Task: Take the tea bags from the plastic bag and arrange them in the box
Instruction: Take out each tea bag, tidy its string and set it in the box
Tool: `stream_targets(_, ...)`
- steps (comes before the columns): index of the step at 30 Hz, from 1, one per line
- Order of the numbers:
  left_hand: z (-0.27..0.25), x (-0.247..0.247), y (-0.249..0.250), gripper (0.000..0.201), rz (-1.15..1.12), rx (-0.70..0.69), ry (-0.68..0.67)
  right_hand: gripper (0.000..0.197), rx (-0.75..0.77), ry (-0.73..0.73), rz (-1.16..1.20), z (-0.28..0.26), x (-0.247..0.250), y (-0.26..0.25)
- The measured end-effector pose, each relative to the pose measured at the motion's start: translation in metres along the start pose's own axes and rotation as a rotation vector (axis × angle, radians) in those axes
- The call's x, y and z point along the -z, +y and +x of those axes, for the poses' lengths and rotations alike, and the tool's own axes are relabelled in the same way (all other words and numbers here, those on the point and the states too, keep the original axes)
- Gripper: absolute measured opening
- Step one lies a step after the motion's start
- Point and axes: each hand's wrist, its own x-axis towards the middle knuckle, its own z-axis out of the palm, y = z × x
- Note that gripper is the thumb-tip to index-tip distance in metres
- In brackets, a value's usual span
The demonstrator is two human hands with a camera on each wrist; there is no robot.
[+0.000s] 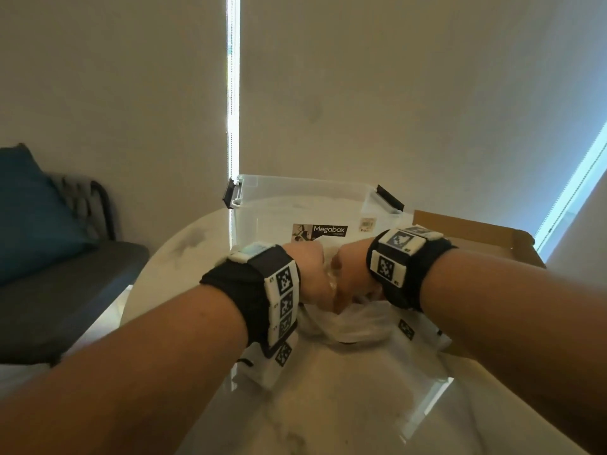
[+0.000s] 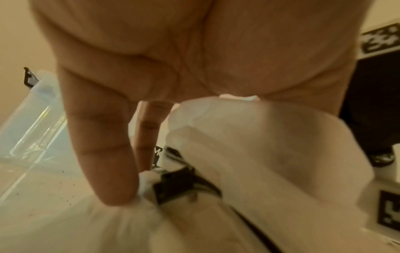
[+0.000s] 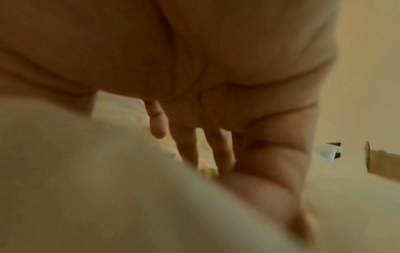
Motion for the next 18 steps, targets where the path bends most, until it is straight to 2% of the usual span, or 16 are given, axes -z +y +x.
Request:
stream_targets(2, 0.001, 0.000, -0.001, 0.060, -0.047, -0.011, 0.012, 0.056, 0.025, -0.013, -0.074, 0.007, -0.005, 0.001)
stream_targets(4, 0.001, 0.001, 0.000, 0.053, -0.071, -0.037, 0.018, 0.060, 0.006, 0.071, -0.114, 0.014, -0.008, 0.004)
stream_targets(8, 0.002, 0.002, 0.000, 0.057, -0.053, -0.039, -0.013, 0.052, -0.036, 0.176, -0.177, 0.027, -0.010, 0.010)
stream_targets(10, 0.002, 0.003, -0.001, 0.058, -0.031, -0.019, -0.031, 0.043, -0.057, 0.206, -0.134, 0.027, -0.009, 0.014)
stream_targets(12, 0.003, 0.005, -0.003, 0.062, -0.054, -0.020, -0.007, 0.031, -0.057, 0.217, 0.097, 0.023, -0.004, 0.022)
stream_targets(14, 0.004, 0.010, -0.004, 0.068, -0.194, -0.060, 0.113, 0.023, -0.034, 0.249, 0.420, 0.011, 0.004, 0.034)
stream_targets(16, 0.005, 0.017, -0.003, 0.058, -0.481, -0.123, 0.320, 0.018, -0.023, 0.311, 0.684, -0.004, 0.011, 0.045)
stream_targets(18, 0.006, 0.026, 0.004, 0.031, -0.942, -0.093, 0.468, 0.018, 0.004, 0.370, 0.894, -0.019, 0.020, 0.052)
